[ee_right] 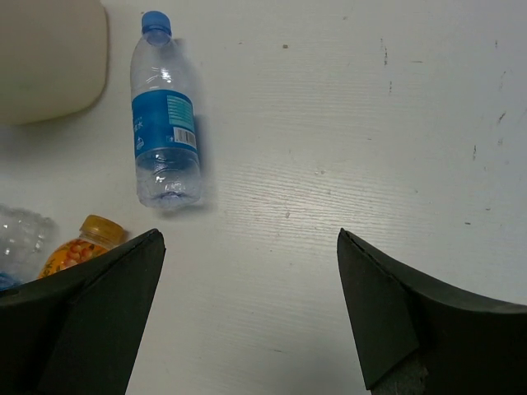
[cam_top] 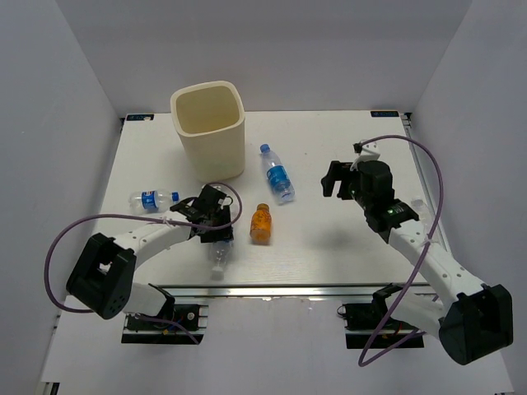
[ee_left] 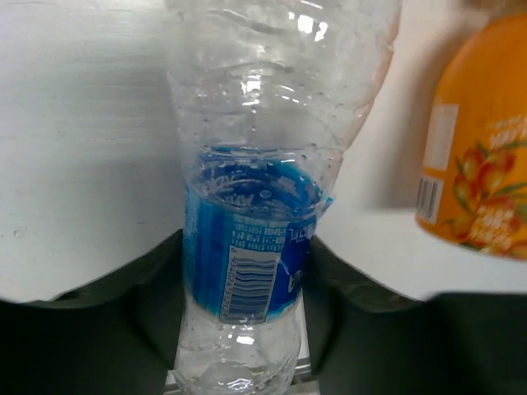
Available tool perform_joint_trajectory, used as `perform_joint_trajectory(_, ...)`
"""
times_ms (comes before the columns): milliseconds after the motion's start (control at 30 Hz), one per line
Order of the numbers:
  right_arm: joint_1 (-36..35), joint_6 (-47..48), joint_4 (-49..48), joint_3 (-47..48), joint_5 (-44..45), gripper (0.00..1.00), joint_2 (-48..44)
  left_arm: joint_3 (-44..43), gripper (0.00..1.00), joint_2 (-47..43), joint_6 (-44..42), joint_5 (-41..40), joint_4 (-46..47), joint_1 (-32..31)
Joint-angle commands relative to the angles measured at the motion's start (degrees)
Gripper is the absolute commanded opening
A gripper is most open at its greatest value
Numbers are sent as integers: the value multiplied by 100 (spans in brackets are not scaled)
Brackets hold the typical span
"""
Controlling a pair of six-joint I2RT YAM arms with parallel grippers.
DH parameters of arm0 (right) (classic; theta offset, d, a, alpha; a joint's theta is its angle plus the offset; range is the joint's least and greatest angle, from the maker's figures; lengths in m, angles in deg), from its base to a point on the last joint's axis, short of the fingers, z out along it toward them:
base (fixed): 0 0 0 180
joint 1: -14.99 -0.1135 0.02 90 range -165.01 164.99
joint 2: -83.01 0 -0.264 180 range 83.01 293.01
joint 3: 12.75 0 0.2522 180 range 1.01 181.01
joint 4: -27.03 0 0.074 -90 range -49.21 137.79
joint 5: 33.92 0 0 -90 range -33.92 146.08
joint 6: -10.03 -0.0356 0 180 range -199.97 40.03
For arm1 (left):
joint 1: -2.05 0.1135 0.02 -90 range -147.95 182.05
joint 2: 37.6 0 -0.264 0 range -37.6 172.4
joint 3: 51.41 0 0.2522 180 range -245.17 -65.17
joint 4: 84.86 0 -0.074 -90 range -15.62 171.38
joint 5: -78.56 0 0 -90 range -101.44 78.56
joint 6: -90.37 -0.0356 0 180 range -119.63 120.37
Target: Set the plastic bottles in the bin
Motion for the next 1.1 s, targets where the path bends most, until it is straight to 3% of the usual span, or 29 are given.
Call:
perform_joint_trajectory(0, 118, -222, -24, -52, -137, 89, -166, -337, 49, -259, 63, -386, -121, -27)
perform_joint_trajectory(67, 145, -231, 29, -44, -233, 89, -193, -661, 38, -435, 72, -491, -506, -27)
perform_joint_trajectory(133, 145, -170, 82, -52, -287, 89, -237, -1099, 35, -837, 72, -711, -797, -27)
perform_joint_trajectory(333, 154, -20, 100, -123, -331, 89, -447, -2251, 35, -1684, -25, -1160, -1387, -27)
perform_joint_trajectory(433, 162, 68, 30, -158, -401, 89, -562, -3419, 35, -1632, -209, -1186, -1607, -27)
perform_joint_trajectory(567, 171, 226, -41, -184, -331, 89, -676, -4493, 33, -1211, -517, -2081, -1135, -27)
perform_joint_trajectory(833, 171, 191, 47, -245, -726, 89, -764, -6697, 35, 924, -1220, -3443, -219, 148)
perform_joint_trajectory(1067, 171, 226, 91, -263, -761, 89, -878, -7948, 38, 2358, -1510, -2856, 44, 1151)
